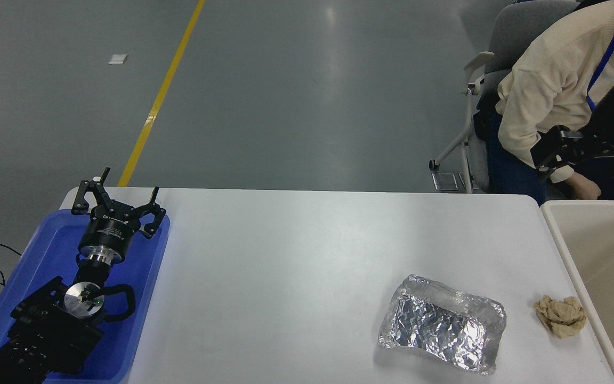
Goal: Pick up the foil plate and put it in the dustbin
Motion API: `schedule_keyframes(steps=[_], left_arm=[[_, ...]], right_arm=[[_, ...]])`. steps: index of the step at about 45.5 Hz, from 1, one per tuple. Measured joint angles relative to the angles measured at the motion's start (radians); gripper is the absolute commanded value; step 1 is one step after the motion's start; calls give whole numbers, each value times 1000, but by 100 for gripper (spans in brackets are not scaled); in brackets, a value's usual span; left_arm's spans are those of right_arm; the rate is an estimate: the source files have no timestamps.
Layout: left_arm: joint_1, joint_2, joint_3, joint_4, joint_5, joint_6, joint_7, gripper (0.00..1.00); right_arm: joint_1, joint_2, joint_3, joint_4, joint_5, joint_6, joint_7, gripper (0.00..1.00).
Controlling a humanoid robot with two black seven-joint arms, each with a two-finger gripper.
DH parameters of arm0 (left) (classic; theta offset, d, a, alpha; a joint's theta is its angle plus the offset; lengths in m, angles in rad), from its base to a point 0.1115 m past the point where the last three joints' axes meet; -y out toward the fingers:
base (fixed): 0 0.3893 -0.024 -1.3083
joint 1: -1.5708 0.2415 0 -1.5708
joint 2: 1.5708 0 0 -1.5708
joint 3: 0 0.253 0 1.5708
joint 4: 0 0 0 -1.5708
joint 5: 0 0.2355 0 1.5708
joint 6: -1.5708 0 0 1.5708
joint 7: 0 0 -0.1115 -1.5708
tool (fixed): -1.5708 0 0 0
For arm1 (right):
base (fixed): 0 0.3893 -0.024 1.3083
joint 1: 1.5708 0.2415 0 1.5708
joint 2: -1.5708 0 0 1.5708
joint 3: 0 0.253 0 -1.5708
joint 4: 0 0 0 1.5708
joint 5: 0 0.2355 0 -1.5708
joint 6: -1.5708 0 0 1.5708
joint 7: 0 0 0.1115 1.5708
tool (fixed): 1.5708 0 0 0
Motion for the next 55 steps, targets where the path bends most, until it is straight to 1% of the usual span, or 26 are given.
schedule_keyframes(steps=[55], left_arm=[[0,0,0,1,-1,0,1,100]], right_arm=[[-30,-5,14,1,0,0,0,100]])
